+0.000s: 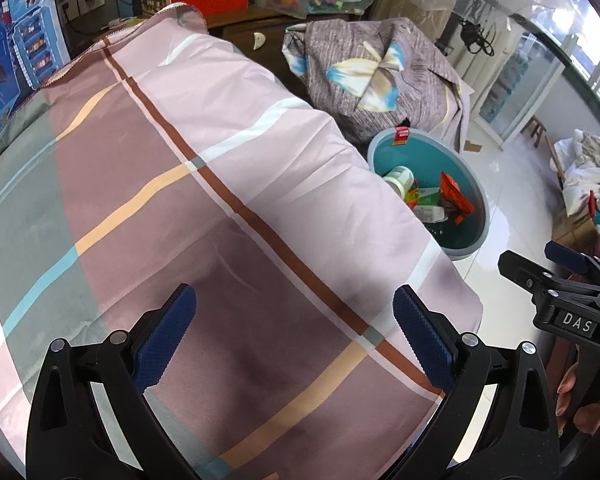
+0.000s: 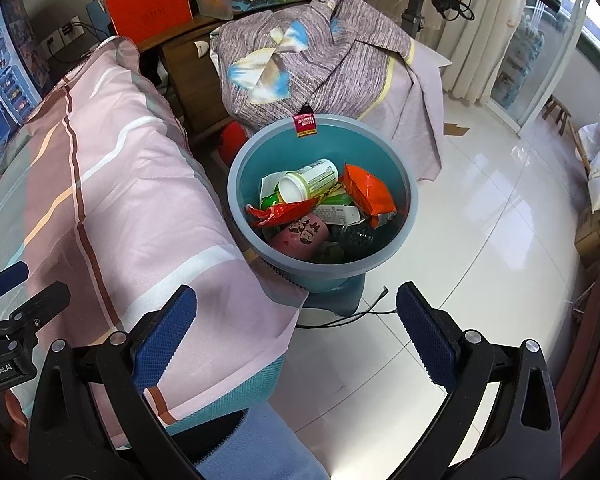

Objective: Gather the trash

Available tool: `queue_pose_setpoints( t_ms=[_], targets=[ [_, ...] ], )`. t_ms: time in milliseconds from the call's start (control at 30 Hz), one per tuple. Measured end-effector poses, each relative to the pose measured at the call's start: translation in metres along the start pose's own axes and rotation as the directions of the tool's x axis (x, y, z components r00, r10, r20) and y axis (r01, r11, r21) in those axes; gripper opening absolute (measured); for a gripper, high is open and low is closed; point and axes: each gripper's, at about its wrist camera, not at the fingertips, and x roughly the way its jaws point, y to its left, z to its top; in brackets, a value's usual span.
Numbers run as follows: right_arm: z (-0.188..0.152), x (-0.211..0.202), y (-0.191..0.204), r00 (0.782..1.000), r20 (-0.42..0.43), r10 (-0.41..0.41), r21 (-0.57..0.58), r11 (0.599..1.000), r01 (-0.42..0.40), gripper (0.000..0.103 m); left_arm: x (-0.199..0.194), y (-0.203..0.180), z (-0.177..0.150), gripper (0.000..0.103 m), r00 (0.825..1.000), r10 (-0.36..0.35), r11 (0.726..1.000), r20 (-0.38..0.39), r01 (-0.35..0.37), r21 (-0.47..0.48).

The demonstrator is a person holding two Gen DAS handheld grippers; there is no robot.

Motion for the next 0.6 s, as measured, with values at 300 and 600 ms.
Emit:
queue_pose_setpoints(
  t_ms=[300,600],
  targets=[
    [-0.0015,0.0043,0.0041,1.000,-0.010,-0.003,-0.008,1.000,0.003,0.096,0.0028,0.0078,-0.0004,0.099,1.000,-0.003,1.000,-0.005,0.003,-0.022],
    [-0.0003,0.0071,0.0057,1.000,-0.014,-0.005,-0.007,1.000,0.005,0.096,0.0045,0.0094,-0.0004,0.099,1.000,-0.002,1.000,-0.006,0.002,-0.022]
  ],
)
